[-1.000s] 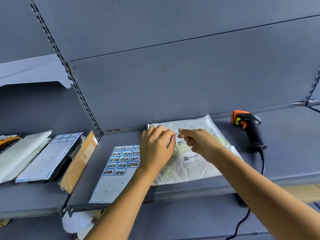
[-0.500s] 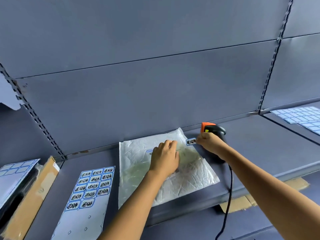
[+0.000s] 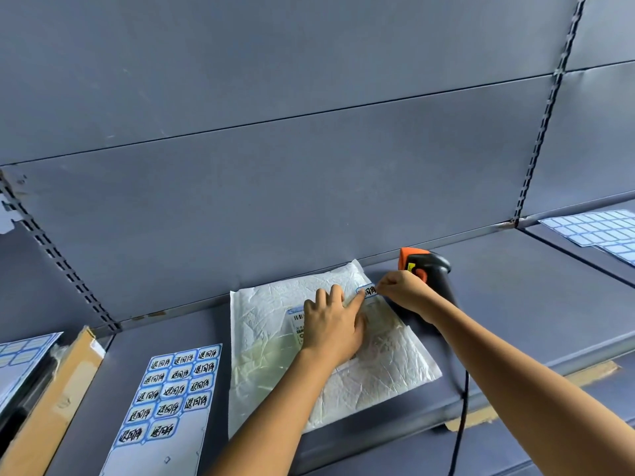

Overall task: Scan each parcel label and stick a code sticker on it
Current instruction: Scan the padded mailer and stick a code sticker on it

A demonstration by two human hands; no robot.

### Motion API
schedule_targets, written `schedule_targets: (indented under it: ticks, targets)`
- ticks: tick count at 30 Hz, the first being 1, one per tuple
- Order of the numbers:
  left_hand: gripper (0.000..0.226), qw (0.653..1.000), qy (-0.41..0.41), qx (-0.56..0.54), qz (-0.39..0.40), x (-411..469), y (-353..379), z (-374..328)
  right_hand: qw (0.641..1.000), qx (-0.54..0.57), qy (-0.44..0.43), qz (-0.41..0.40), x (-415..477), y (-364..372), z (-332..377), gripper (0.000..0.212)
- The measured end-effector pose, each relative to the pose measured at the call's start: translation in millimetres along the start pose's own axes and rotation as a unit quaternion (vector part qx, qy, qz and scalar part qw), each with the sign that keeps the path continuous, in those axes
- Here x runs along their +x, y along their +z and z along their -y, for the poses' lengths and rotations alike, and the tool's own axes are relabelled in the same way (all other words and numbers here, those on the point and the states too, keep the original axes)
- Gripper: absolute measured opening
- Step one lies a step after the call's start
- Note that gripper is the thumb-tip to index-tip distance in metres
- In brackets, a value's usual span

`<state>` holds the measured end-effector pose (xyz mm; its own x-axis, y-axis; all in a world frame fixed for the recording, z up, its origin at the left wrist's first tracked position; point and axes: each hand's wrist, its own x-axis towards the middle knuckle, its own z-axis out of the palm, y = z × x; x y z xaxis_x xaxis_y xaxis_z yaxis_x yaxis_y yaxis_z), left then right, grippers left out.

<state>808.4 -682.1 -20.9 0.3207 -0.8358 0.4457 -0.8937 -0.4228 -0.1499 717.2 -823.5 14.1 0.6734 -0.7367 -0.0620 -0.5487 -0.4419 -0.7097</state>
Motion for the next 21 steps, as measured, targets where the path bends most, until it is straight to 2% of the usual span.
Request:
schedule_targets:
  ticks: [4, 7, 11, 16, 21]
  targets:
    - [0.044, 1.0, -0.006, -0.006, -0.025, -0.6, 5.5, -1.7, 1.0, -0.004, 0.009, 0.003, 4.0, 4.2, -5.1, 0.023]
    - [0.043, 0.999, -0.007, -0.012, -0.04, -1.7, 7.2, -2.2, 1.0, -0.011, 0.016, -0.001, 3.9, 6.1, -7.5, 0.015]
    - [0.044, 0.999, -0.001, -0.026, -0.029, 0.1, 8.3, -2.0, 1.0, -0.012, 0.022, -0.009, 3.2, 7.8, -9.2, 0.015]
    - [0.05, 0.996, 0.012, -0.078, -0.045, 3.4, 11.9, -7.0, 0.998, 0.051, 0.039, -0.001, 3.5, 7.4, -11.2, 0.013]
    - [0.053, 0.996, 0.031, -0.068, -0.052, 4.0, 13.0, -9.6, 0.997, 0.06, 0.042, 0.006, 4.1, 5.9, -10.6, 0.011]
